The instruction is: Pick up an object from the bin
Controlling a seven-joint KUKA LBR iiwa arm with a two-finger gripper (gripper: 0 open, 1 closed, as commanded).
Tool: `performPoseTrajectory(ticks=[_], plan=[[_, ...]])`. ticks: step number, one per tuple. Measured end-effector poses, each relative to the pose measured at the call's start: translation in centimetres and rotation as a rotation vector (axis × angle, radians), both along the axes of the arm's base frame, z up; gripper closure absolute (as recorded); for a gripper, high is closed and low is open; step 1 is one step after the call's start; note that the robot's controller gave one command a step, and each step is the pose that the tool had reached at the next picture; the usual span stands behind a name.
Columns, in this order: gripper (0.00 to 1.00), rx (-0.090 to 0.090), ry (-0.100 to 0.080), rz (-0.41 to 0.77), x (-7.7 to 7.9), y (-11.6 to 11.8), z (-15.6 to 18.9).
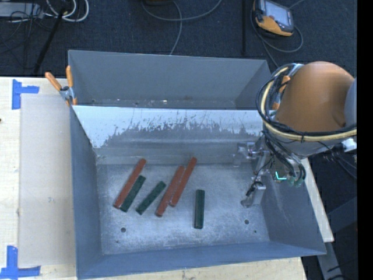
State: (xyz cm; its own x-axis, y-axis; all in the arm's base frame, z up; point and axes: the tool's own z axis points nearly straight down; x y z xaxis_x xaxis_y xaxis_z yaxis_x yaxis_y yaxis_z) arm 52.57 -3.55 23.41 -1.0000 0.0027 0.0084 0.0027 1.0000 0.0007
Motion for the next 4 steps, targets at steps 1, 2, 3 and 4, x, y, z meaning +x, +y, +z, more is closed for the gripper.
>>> performPoseTrajectory(ticks=[1, 2, 3, 4], plan=[[0.00, 0.004, -0.004, 0.480, 4.0, 6.8, -7.7], [0.00, 0.003, -0.002, 0.565, 5.7, 9.7, -16.7], [1.00, 0.002, -0.019, 0.562, 6.1, 9.7, -16.0], [1.00, 0.000, -0.017, 0.588, 5.1, 8.7, -3.0]])
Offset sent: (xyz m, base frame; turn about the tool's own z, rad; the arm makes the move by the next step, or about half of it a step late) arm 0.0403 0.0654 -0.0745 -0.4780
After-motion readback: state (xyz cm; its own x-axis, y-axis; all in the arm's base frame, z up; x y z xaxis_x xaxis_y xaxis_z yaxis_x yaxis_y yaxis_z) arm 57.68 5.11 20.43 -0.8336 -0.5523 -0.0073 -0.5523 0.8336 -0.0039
